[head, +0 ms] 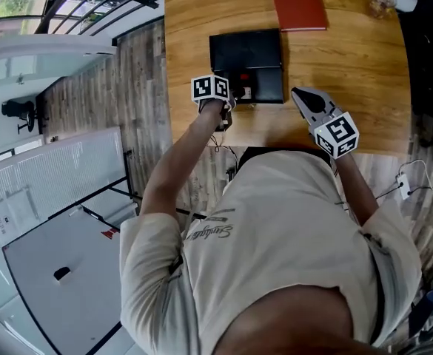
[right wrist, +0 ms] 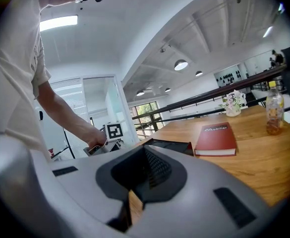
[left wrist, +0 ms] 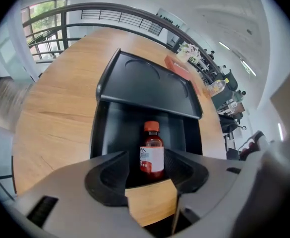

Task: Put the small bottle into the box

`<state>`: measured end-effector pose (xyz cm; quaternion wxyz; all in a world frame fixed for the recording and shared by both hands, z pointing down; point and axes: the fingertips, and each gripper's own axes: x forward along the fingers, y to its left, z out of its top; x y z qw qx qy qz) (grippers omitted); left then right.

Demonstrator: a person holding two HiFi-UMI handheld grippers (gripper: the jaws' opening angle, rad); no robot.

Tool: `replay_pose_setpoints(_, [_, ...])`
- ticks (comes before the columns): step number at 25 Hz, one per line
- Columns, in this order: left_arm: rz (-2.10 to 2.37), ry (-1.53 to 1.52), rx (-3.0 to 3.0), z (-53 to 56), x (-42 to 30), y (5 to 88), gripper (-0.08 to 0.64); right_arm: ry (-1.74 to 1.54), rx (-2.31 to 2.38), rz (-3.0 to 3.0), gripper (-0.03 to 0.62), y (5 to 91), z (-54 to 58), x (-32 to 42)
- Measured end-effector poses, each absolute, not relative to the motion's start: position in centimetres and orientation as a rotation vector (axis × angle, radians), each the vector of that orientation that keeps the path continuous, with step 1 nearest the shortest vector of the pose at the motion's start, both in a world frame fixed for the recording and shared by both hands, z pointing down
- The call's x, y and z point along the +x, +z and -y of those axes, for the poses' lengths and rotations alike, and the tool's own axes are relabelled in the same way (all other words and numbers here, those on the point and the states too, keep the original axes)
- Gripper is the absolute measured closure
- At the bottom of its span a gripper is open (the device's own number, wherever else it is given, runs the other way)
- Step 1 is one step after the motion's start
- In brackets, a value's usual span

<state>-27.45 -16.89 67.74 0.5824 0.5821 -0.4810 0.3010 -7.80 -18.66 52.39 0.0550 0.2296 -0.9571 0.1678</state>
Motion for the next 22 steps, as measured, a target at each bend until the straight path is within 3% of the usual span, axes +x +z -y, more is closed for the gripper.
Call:
replay_pose_setpoints(10, [1.067, 0.559, 1.589, 16.3, -26.3, 64.2, 0.336, 0.445, 0.754, 2.868, 0.598, 50.3, 17.2, -8.2])
replay_pose_setpoints(17, [0.977, 0.366, 1.883, 16.6, -23.2, 56.3, 0.337, 0.445, 0.825, 2.844, 0.598, 48.8, 17.2, -9.2])
replay_pose_setpoints(22, [1.082, 0.313, 2.132, 17.6, -23.3, 50.1, 0.407, 0.385, 0.812, 2.850, 0.599, 47.1, 18.3, -11.1])
